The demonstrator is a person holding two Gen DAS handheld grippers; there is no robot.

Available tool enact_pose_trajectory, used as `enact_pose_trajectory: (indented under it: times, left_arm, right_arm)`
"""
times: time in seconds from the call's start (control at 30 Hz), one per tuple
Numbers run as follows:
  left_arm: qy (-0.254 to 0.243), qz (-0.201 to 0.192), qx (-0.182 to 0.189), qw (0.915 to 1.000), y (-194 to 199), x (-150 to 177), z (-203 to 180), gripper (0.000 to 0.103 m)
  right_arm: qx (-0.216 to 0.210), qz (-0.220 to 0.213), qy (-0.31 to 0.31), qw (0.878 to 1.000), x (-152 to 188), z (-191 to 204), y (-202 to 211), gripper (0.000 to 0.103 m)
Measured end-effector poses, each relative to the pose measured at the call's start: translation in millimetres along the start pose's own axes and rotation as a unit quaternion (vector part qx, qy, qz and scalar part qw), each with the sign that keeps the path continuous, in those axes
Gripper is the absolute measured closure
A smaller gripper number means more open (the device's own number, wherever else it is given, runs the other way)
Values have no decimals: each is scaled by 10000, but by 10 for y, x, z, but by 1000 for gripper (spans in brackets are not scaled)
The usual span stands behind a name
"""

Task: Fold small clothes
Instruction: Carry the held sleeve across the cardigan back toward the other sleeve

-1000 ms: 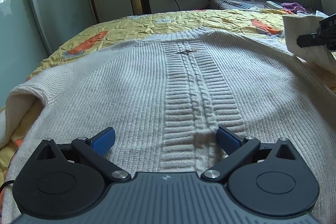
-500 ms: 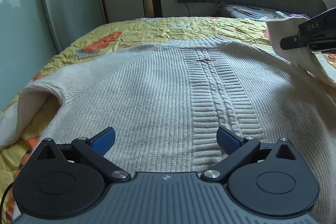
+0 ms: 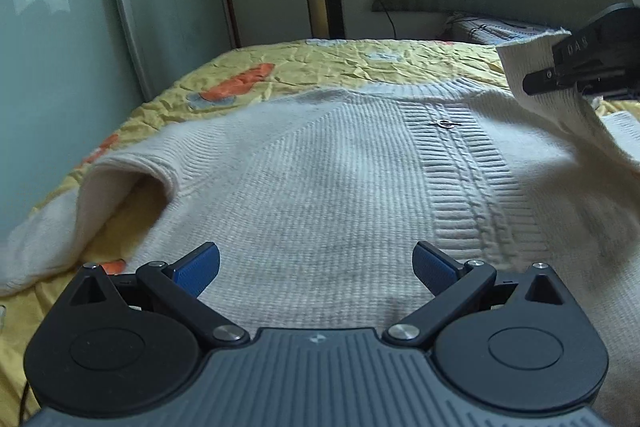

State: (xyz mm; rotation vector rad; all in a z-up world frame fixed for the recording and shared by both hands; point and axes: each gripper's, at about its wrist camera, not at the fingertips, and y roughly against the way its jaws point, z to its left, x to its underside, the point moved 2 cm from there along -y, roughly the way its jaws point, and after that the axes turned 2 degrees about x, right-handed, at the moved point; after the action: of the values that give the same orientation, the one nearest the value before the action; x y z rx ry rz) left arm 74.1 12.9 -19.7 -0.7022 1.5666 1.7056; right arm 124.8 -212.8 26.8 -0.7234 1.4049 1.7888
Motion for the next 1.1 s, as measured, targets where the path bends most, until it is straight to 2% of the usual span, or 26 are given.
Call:
enact_pose_trajectory:
  times: [0.1, 0.43, 0.8, 1.1]
  left_arm:
    - [-146, -5, -126, 9998, -38, 77, -10, 0]
    - [266, 192, 186, 9993, -140, 236, 79, 0]
    - [243, 137, 162, 9995, -125, 257, 55, 0]
    - [323, 151, 236, 9991, -132, 258, 83, 0]
  right_arm:
    - [-27, -52, 11, 10000, -40, 97, -40, 88]
    - [-321, -4, 78, 9995, -39, 461, -272, 88]
    - [-517, 138, 207, 9984, 16, 717, -471, 88]
    - [-629, 131, 449, 9969, -73, 994, -655, 88]
